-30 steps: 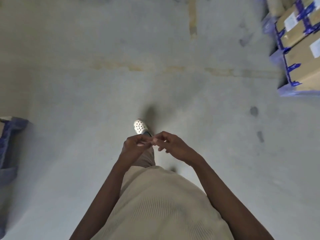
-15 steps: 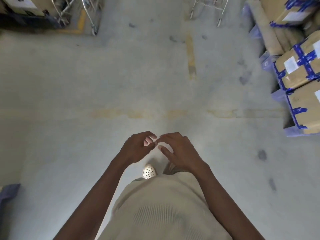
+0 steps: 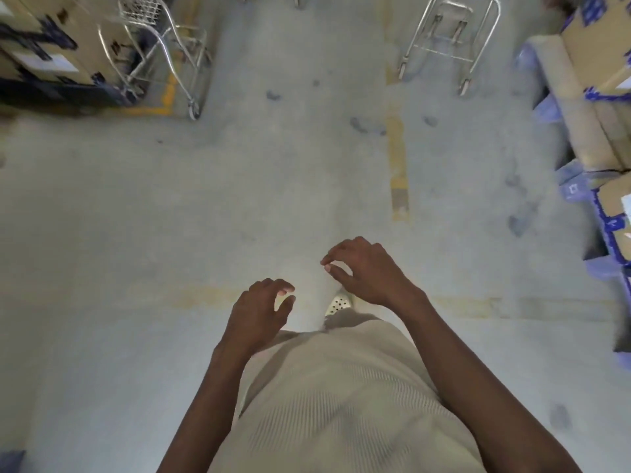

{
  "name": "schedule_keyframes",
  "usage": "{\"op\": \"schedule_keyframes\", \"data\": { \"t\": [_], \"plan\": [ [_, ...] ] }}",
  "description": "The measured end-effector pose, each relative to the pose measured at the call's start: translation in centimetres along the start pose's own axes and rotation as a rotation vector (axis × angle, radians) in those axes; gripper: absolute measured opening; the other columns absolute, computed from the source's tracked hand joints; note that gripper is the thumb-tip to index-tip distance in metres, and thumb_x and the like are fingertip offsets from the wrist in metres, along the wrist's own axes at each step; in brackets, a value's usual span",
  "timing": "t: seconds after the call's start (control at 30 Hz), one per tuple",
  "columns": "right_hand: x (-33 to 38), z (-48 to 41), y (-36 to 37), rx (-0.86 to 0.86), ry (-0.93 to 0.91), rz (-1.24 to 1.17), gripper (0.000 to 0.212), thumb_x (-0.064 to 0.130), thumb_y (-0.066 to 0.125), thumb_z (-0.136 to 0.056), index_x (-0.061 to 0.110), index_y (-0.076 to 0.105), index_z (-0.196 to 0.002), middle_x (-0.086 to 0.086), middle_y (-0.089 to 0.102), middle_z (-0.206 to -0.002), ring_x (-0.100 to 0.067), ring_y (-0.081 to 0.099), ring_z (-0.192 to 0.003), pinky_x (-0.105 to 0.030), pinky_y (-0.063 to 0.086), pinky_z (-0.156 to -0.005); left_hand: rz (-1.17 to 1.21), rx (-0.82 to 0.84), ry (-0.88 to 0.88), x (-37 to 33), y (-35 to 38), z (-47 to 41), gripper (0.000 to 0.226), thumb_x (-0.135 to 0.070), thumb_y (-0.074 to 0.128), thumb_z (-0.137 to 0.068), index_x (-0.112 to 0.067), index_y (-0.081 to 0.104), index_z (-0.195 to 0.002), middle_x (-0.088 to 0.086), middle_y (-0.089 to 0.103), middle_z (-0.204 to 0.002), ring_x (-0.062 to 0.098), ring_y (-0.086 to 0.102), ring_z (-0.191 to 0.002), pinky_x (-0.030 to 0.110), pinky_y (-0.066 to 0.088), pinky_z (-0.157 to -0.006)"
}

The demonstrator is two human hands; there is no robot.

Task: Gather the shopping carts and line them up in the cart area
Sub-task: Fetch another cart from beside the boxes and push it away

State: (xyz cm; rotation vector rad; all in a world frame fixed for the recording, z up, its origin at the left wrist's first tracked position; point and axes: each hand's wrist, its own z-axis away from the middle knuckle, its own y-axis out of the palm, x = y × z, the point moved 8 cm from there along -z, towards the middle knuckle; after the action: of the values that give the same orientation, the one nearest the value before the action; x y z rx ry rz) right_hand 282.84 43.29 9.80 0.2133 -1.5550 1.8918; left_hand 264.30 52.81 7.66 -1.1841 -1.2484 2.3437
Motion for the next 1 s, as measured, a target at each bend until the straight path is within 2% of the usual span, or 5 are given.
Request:
{"op": "schedule_keyframes", "data": {
  "t": [0.23, 0.37, 0.47, 0.83, 1.0],
  "plan": [
    [-1.3, -15.1, -7.7, 0.159, -0.089, -0.191, 0.024, 0.044, 0.052, -0.105, 0.036, 0.069, -0.120, 0.017, 0.067, -0.117, -0.005, 0.059, -0.107, -0.036, 0.048, -0.093, 0.464, -0.191, -0.217, -0.6, -7.6, -14.6, 0.013, -0.025, 0.064, -0.097, -0.032, 0.074, -0.102, -0.022, 0.072, -0.092, -0.001, 0.066, -0.089, 0.018, 0.048, -0.075],
    [-3.2, -24.1, -9.0, 0.251, -0.046, -0.457, 0.019, 0.036, 0.058, -0.104, 0.035, 0.073, -0.116, 0.022, 0.070, -0.112, 0.003, 0.062, -0.102, -0.014, 0.044, -0.083, 0.681, -0.218, -0.294, 1.5, -9.4, -23.9, 0.014, -0.020, 0.065, -0.098, -0.028, 0.076, -0.096, -0.012, 0.075, -0.091, 0.008, 0.071, -0.084, 0.025, 0.052, -0.074],
    [-4.9, -31.6, -11.5, 0.277, 0.002, -0.574, 0.019, 0.040, 0.060, -0.103, 0.037, 0.074, -0.114, 0.018, 0.072, -0.112, -0.006, 0.066, -0.099, -0.019, 0.049, -0.085, 0.773, -0.228, -0.286, 2.2, -11.9, -32.1, 0.013, -0.020, 0.066, -0.099, -0.026, 0.077, -0.096, -0.005, 0.077, -0.091, 0.015, 0.072, -0.084, 0.031, 0.056, -0.072],
    [-13.0, -54.7, -31.8, -0.209, 0.296, -0.953, 0.016, 0.030, 0.062, -0.103, 0.026, 0.077, -0.100, 0.000, 0.070, -0.073, -0.016, 0.058, -0.064, -0.029, 0.048, -0.067, 0.829, -0.135, -0.003, -6.7, -31.2, -67.9, 0.041, -0.040, 0.059, -0.101, -0.010, 0.070, -0.076, 0.017, 0.063, -0.064, 0.025, 0.058, -0.058, 0.030, 0.044, -0.058],
    [-19.8, -62.9, -36.2, -0.274, 0.481, -0.959, 0.027, 0.032, 0.064, -0.101, 0.020, 0.076, -0.081, 0.006, 0.052, -0.060, -0.010, 0.044, -0.057, -0.028, 0.039, -0.066, 0.701, -0.267, 0.095, -10.3, -35.8, -80.2, 0.067, -0.043, 0.052, -0.105, -0.010, 0.038, -0.048, 0.010, 0.035, -0.042, 0.019, 0.034, -0.043, 0.032, 0.028, -0.048]
  ]
}}
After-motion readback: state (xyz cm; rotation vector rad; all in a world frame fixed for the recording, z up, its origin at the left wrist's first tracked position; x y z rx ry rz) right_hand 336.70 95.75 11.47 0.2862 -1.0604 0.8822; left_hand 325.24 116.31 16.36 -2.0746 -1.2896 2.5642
